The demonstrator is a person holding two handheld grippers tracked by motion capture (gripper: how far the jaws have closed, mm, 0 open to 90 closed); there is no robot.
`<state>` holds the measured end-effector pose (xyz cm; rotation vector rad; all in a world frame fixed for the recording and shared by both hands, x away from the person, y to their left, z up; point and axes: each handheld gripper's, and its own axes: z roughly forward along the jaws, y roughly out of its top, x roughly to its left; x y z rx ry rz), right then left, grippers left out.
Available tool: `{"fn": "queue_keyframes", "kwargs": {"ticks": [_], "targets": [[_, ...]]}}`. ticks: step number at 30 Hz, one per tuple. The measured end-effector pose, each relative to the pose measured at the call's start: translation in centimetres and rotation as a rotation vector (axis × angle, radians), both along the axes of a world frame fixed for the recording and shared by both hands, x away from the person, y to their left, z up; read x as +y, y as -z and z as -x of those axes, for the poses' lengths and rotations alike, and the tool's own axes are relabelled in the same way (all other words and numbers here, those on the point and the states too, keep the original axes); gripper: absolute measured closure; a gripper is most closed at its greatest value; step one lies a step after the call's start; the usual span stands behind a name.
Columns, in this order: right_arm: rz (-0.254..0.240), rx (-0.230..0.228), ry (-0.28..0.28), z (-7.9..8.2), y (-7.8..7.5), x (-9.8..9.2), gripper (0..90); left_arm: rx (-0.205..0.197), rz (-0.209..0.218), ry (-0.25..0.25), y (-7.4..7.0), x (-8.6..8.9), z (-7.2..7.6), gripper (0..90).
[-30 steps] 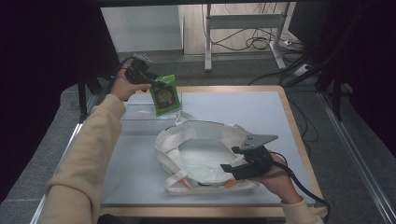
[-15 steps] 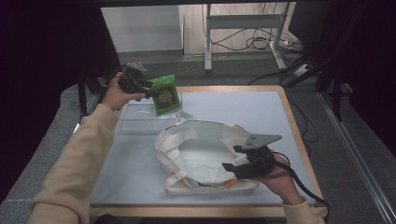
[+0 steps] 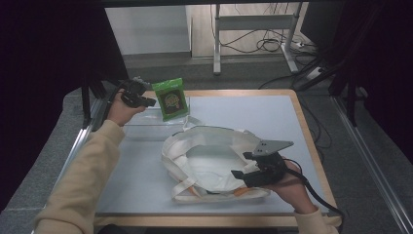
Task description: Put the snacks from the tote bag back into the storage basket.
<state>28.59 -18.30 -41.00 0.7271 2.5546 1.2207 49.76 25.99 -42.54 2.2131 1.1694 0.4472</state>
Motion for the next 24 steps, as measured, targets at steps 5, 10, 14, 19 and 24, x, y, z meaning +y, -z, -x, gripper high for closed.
{"fn": "queue_keyframes", "kwargs": {"ticks": [5,10,14,19,24], "targets": [[-0.002,-0.001,0.001,0.0,-0.1,-0.1,27.2,0.013,0.003,-0.075,1.2,0.5,-1.8,90.0],[-0.002,-0.004,0.002,0.1,-0.2,-0.2,27.2,0.016,0.011,-0.101,1.9,0.3,-2.8,90.0],[-0.002,-0.005,0.002,0.1,-0.2,-0.2,27.2,0.003,0.030,-0.121,2.0,0.4,-3.3,90.0],[0.002,-0.005,0.000,0.1,-0.2,-0.2,27.2,0.022,0.037,-0.132,2.2,0.2,-4.1,90.0],[0.001,-0.006,0.005,0.1,-0.3,-0.4,27.2,0.020,0.036,-0.133,2.1,-0.6,-4.8,90.0]]}}
